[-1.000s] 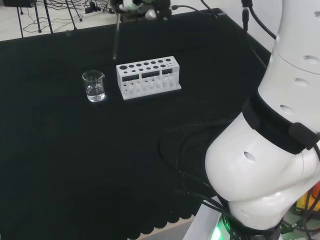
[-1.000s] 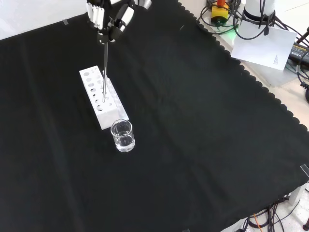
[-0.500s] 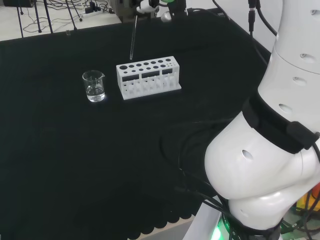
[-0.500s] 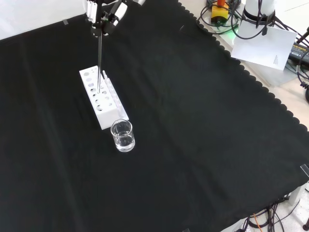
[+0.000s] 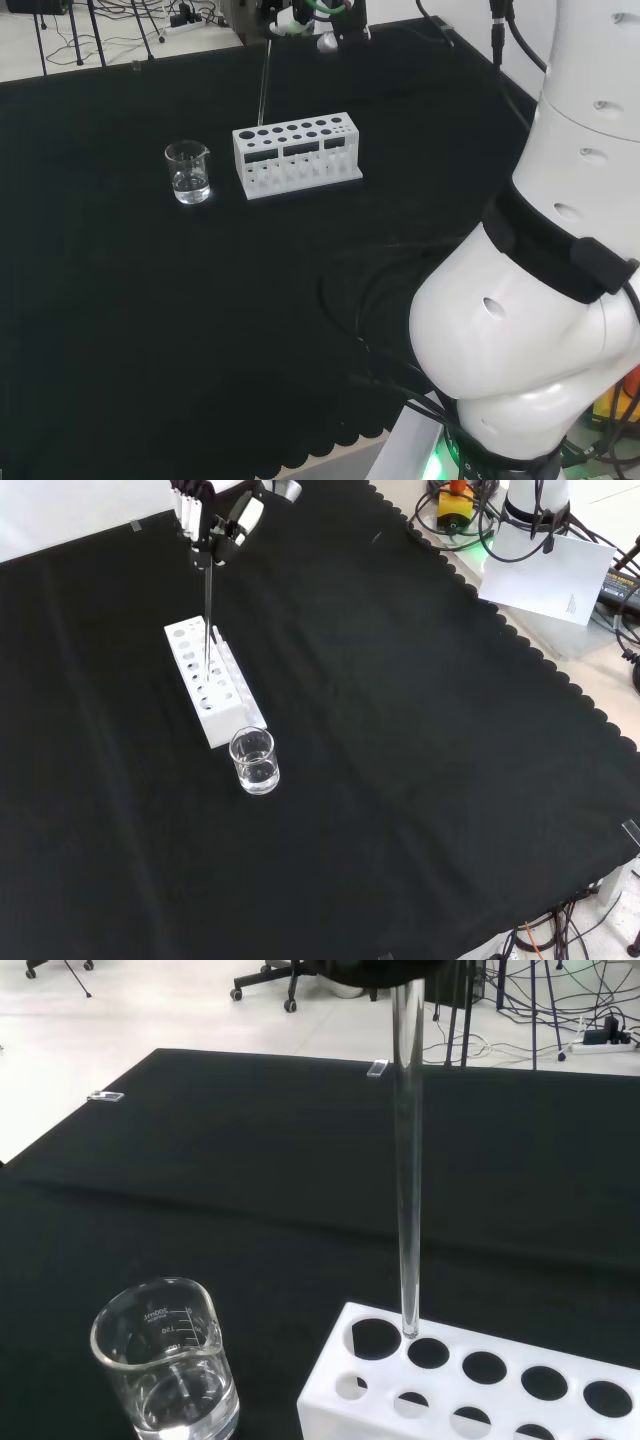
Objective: Put the glass rod back on the white test tube rack.
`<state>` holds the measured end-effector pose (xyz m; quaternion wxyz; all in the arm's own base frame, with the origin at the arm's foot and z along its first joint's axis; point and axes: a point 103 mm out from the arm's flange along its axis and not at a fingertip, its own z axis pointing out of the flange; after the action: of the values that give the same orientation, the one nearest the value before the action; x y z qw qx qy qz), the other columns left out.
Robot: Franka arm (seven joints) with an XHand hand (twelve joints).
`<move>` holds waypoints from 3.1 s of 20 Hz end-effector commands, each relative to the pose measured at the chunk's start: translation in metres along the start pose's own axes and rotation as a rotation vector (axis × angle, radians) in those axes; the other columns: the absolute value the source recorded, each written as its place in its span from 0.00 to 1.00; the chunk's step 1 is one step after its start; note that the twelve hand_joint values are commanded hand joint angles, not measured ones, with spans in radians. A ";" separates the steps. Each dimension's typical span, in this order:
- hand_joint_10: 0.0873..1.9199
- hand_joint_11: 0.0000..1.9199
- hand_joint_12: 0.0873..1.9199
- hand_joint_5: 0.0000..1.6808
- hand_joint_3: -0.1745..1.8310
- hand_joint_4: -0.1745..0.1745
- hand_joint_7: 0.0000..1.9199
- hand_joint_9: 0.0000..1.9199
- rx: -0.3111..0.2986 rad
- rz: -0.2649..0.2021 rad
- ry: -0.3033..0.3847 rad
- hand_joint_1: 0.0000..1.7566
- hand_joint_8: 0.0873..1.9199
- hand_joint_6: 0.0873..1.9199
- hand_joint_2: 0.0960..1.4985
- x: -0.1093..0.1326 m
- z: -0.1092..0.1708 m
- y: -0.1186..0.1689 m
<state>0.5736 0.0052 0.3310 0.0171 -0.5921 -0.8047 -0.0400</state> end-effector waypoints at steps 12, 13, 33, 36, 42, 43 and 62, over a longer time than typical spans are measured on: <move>0.23 0.81 0.23 0.76 0.00 0.00 0.64 0.96 0.029 0.013 0.021 0.74 0.45 0.05 0.72 -0.006 0.028 0.009; 0.23 0.81 0.23 0.76 0.00 0.00 0.64 0.96 0.033 0.009 0.022 0.74 0.45 0.05 0.72 -0.004 0.030 0.010; 0.24 0.81 0.23 0.76 0.00 0.00 0.64 0.96 0.110 0.007 0.008 0.74 0.45 0.05 0.72 -0.013 0.073 0.023; 0.24 0.81 0.23 0.76 0.00 0.00 0.64 0.96 0.116 0.001 -0.006 0.74 0.45 0.05 0.72 -0.010 0.072 0.027; 0.24 0.81 0.23 0.76 0.00 0.00 0.64 0.96 0.120 -0.002 -0.016 0.74 0.45 0.05 0.72 -0.007 0.067 0.034; 0.24 0.81 0.23 0.76 0.00 0.00 0.64 0.96 0.121 -0.001 -0.017 0.74 0.45 0.05 0.72 -0.007 0.067 0.034; 0.24 0.81 0.23 0.76 0.00 0.00 0.64 0.96 0.170 -0.009 -0.029 0.74 0.45 0.05 0.71 0.001 0.076 0.038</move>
<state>0.6118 0.0214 0.2599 0.0533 -0.5850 -0.8088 0.0283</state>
